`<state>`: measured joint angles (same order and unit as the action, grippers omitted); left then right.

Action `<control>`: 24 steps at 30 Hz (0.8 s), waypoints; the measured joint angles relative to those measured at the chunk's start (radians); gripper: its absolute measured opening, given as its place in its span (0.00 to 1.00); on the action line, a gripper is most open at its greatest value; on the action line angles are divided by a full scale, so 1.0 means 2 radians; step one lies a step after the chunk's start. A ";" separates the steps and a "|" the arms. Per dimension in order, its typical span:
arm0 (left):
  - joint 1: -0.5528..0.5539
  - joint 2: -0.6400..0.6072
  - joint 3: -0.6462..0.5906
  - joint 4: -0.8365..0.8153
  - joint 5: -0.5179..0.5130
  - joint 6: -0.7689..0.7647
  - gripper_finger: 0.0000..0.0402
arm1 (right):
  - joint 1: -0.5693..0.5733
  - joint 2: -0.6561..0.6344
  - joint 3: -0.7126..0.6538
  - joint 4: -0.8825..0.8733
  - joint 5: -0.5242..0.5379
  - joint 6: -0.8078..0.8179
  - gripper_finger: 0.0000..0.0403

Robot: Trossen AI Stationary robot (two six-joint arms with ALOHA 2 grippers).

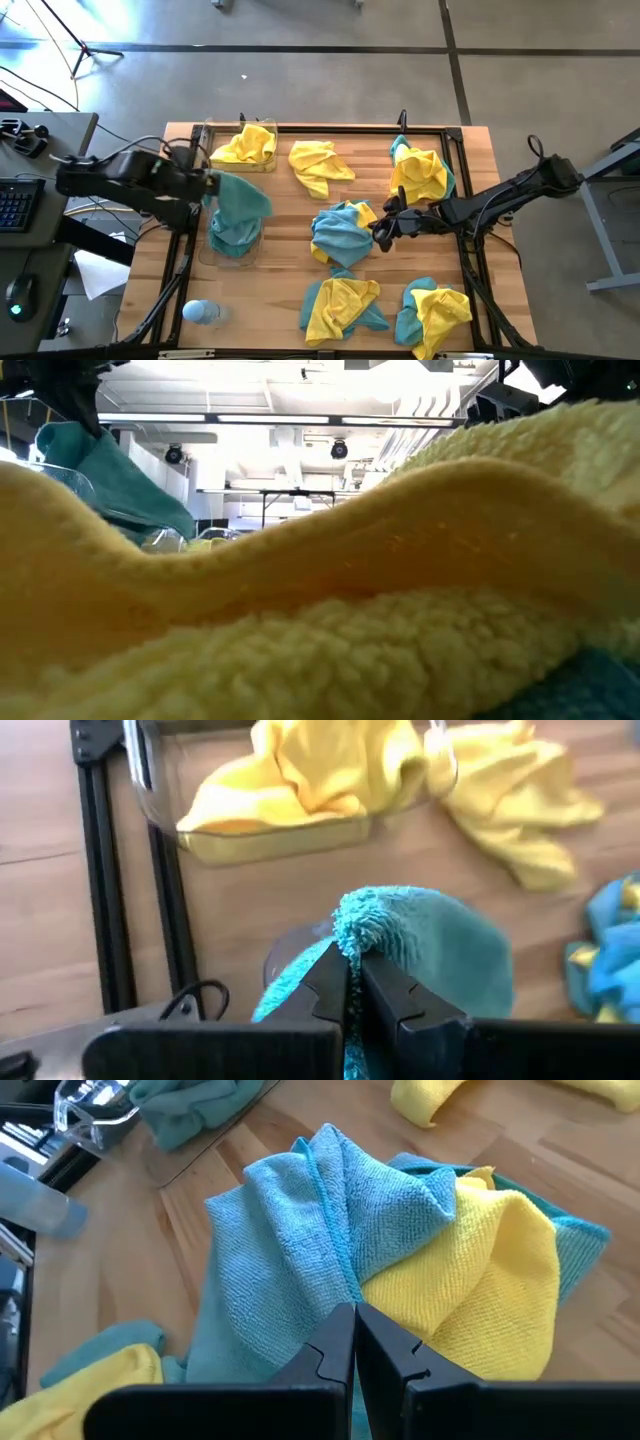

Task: Sort microfiber towel by color & place in baskets
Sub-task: Put the blue microfiber cloth into the bottom transparent bin

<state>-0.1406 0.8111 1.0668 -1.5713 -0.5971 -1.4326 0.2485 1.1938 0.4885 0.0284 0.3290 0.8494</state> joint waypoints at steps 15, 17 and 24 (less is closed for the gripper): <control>0.001 -0.086 0.000 0.087 0.001 0.057 0.00 | -0.015 0.000 0.000 -0.001 0.000 -0.046 0.02; 0.001 -0.076 0.000 0.124 0.007 0.070 0.00 | -0.021 0.000 0.000 -0.001 -0.001 -0.050 0.02; 0.001 0.031 -0.003 0.148 0.112 -0.016 0.00 | -0.040 0.000 0.000 0.000 -0.018 -0.076 0.02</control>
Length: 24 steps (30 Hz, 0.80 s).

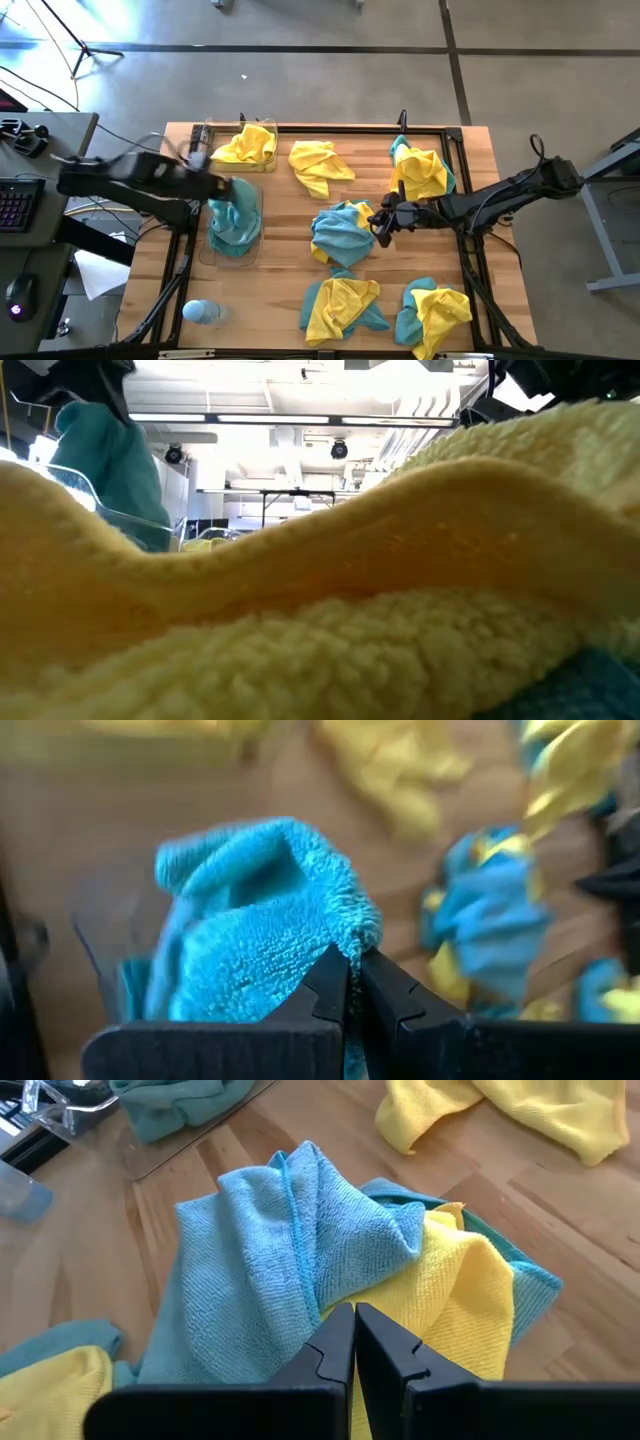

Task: Sort microfiber towel by color & place in baskets
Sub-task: Put the blue microfiber cloth into the bottom transparent bin

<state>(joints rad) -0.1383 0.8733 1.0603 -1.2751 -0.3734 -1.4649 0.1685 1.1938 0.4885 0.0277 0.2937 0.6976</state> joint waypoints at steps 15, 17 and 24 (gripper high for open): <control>0.068 0.194 -0.015 0.006 0.011 0.004 0.00 | -0.012 0.000 0.000 0.000 -0.019 -0.043 0.02; 0.074 0.197 -0.038 0.025 0.027 0.005 0.00 | -0.012 0.000 0.000 0.000 -0.021 -0.048 0.02; 0.076 0.171 -0.151 0.160 0.049 -0.021 0.00 | -0.012 0.000 0.000 0.000 -0.031 -0.065 0.02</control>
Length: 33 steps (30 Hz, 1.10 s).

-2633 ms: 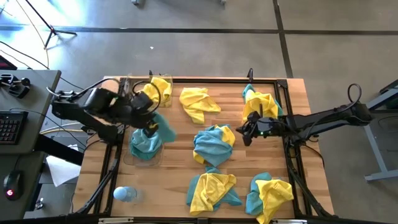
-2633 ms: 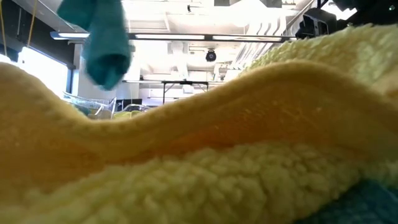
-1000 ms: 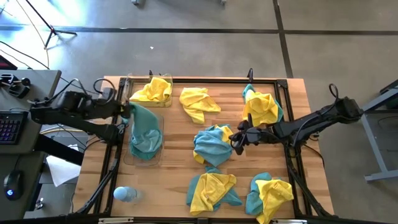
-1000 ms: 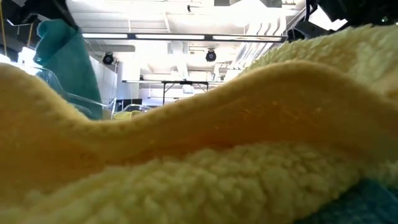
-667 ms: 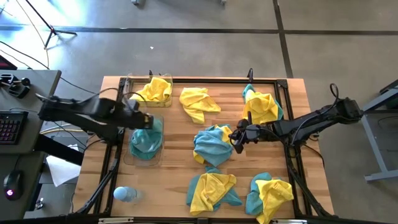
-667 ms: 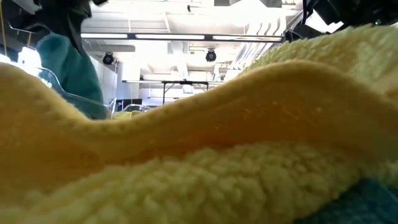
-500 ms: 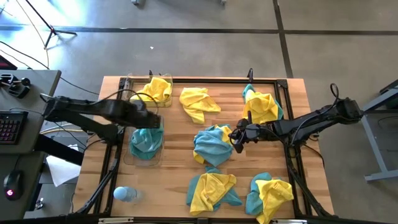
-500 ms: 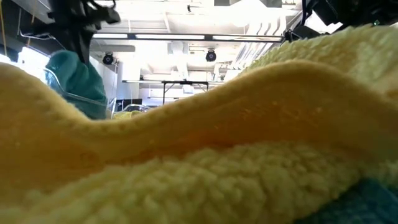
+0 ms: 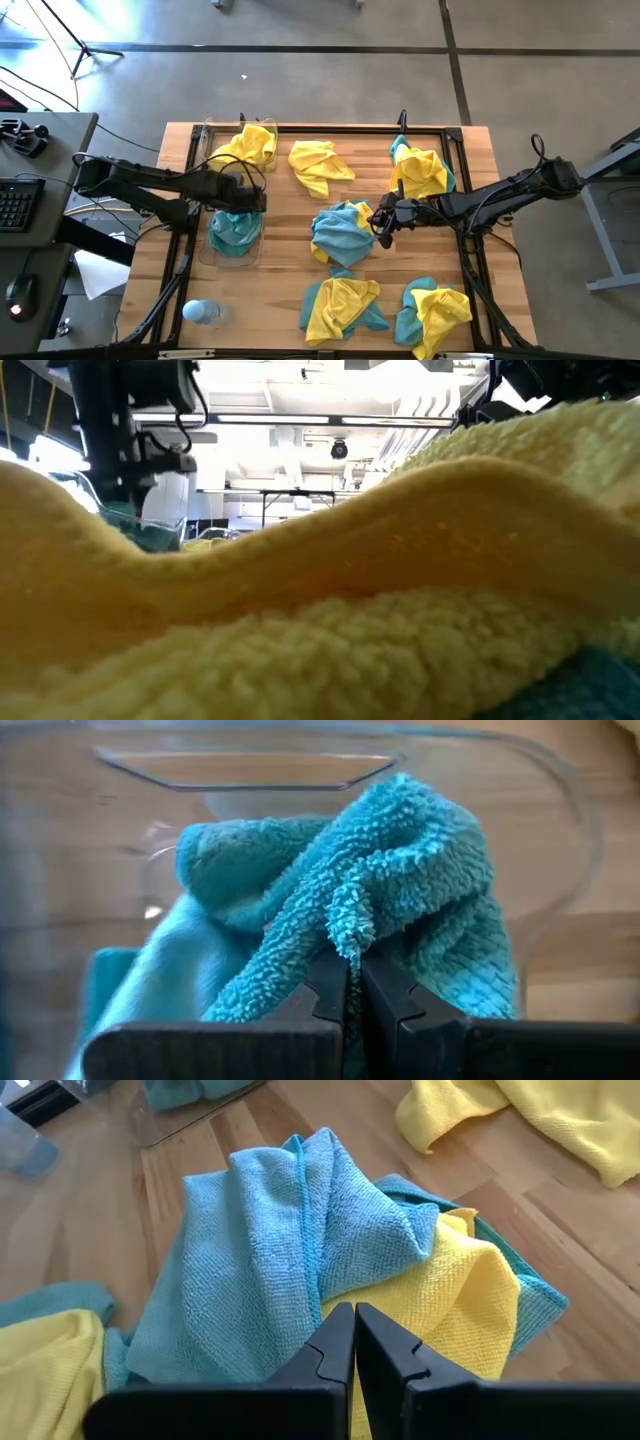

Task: Sort microfiber towel by color & place in baskets
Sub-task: Put the blue microfiber cloth into the bottom transparent bin

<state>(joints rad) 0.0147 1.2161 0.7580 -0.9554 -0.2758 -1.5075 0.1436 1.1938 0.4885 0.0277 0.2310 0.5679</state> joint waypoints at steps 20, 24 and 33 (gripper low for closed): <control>0.003 0.001 -0.062 0.077 -0.010 -0.031 0.16 | 0.000 0.000 0.000 0.000 -0.045 -0.048 0.02; 0.003 0.001 -0.060 0.075 -0.011 -0.030 0.22 | 0.000 0.000 0.000 0.000 -0.041 -0.025 0.02; 0.021 0.001 0.011 -0.014 0.006 0.043 0.23 | 0.000 0.000 0.000 0.000 -0.013 0.052 0.02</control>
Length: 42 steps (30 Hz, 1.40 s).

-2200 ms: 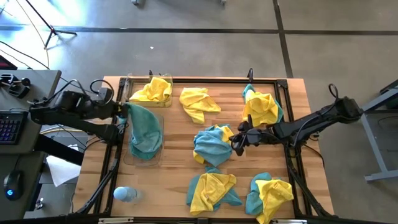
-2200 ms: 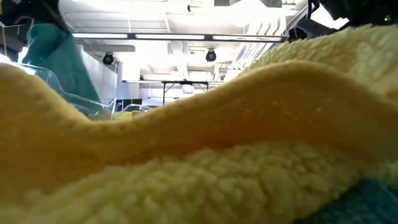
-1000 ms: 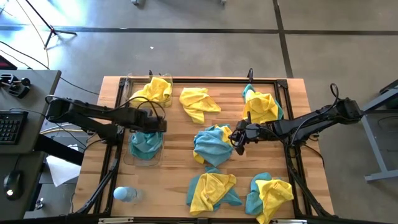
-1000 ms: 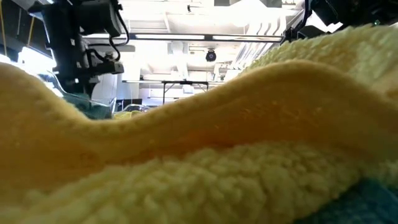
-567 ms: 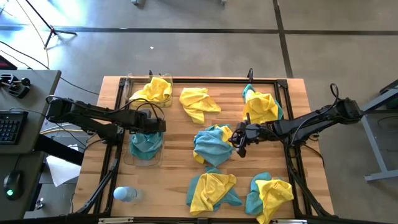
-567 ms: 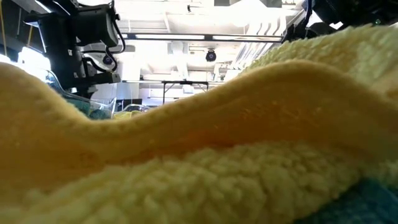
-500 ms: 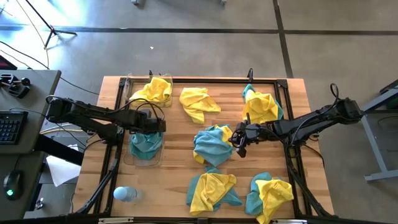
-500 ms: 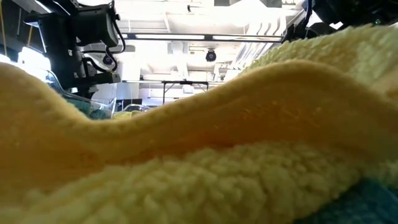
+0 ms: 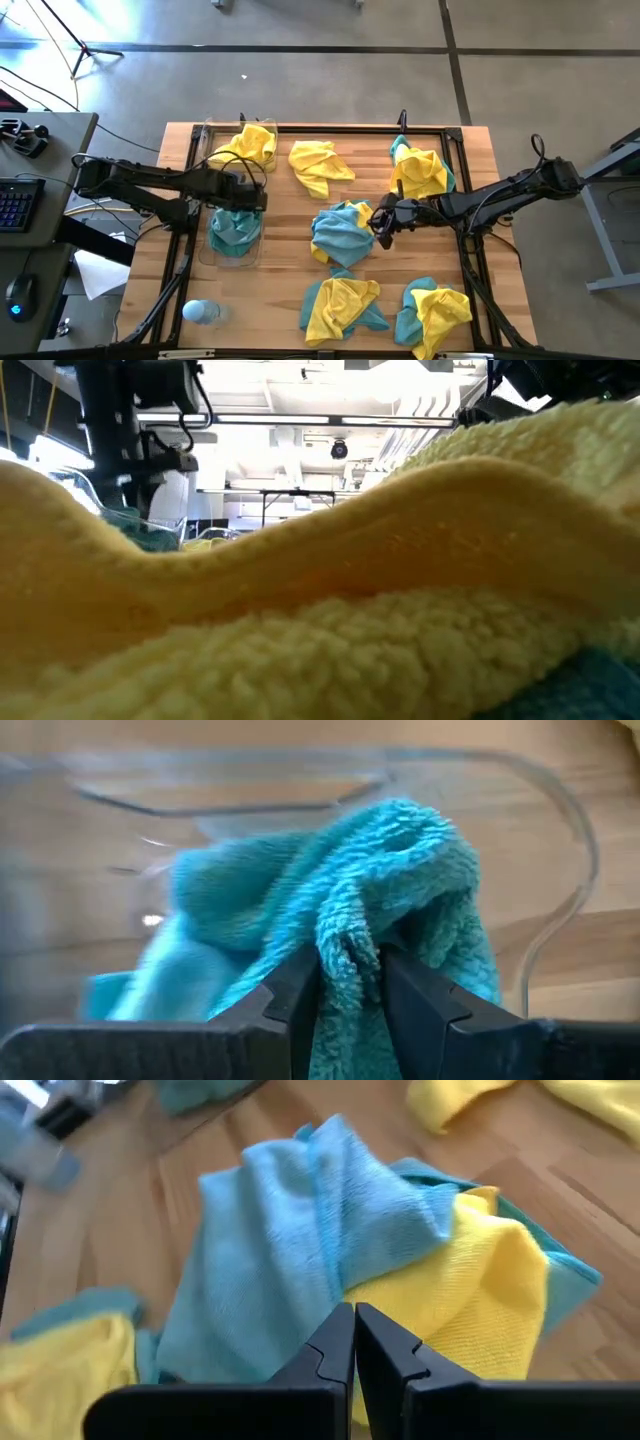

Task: Sort microfiber towel by color & place in baskets
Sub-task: Put the blue microfiber cloth into the bottom transparent bin, then put the yellow microfiber cloth into the top transparent bin

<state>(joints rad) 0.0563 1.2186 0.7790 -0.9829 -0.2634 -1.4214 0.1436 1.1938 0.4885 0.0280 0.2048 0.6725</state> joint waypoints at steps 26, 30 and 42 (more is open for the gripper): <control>0.040 -0.059 0.171 -0.148 -0.093 0.404 0.22 | -0.043 0.000 0.074 0.111 0.260 0.007 0.15; 0.040 -0.059 0.171 -0.148 -0.093 0.412 0.22 | -0.086 0.000 0.176 -0.068 0.244 -0.036 0.27; 0.040 -0.059 0.171 -0.125 -0.092 0.366 0.22 | -0.296 0.025 0.309 -0.561 0.108 0.051 0.51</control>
<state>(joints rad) 0.1371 1.1007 1.1202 -1.2335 -0.4473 -0.6892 -0.4477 1.2446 1.1059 -1.0948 0.4209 0.7747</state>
